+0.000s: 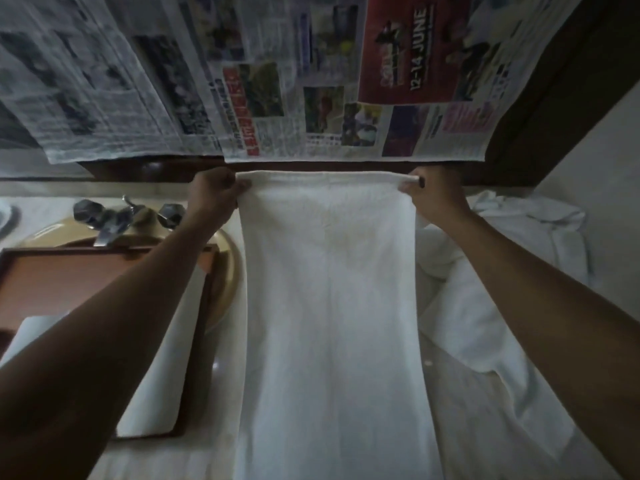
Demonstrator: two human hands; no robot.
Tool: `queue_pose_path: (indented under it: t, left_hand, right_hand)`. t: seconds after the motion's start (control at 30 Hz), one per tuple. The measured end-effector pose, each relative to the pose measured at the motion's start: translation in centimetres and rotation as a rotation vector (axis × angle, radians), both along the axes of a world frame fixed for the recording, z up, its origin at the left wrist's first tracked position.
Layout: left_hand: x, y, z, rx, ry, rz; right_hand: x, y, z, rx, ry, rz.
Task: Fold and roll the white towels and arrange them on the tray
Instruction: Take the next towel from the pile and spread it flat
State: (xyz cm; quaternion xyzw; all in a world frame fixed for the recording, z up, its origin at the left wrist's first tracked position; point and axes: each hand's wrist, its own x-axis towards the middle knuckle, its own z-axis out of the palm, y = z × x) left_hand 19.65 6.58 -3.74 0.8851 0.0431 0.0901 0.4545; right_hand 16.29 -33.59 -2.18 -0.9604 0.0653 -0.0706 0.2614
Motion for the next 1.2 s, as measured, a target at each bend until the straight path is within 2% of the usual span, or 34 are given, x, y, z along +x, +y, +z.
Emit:
queue_pose_path:
  t: [0.13,0.23,0.43,0.53,0.6,0.67,0.77,0.83,0.9,1.07,1.2]
  left_hand:
    - [5.2,-0.7,-2.6,0.138,0.034,0.011]
    - [7.5,-1.5,-5.4,0.184,0.079,0.002]
    - [10.9,-3.2,-11.6,0.395,0.132,0.036]
    - [11.6,-3.1,-14.6,0.337,0.207,0.086]
    - [11.5,-2.9,-15.3,0.247,0.188,0.159]
    - [10.6,-3.5,-15.6,0.238,0.073,0.181]
    - [8.2,-7.0,-16.0,0.329,-0.135,-0.004]
    - [7.2,-9.5,-17.3,0.451,-0.116,-0.245]
    - [6.6,-10.1,-19.2,0.607,-0.012,-0.392]
    - [7.4,-5.4,-20.1,0.681,0.006,-0.395]
    - [5.8,-4.2,-18.6,0.691,0.041,-0.300]
  right_hand:
    - [4.9,0.0,-3.2,-0.022,0.039,-0.060]
    - [6.7,0.3,-6.6,0.001,0.094,-0.116]
    - [10.6,0.9,-14.1,0.065,0.161,-0.220]
    - [11.6,1.2,-17.5,0.155,0.125,-0.325]
    - [11.6,1.3,-18.6,0.227,0.065,-0.416]
    - [11.0,1.5,-18.9,0.117,0.004,-0.462]
    - [9.3,4.5,-18.8,-0.040,-0.164,-0.292]
    - [8.6,7.1,-19.7,-0.135,-0.210,-0.044]
    - [8.1,8.1,-21.3,-0.253,-0.111,0.108]
    - [8.2,2.7,-21.8,-0.359,0.013,0.088]
    - [5.9,2.2,-20.3,-0.313,-0.010,-0.047]
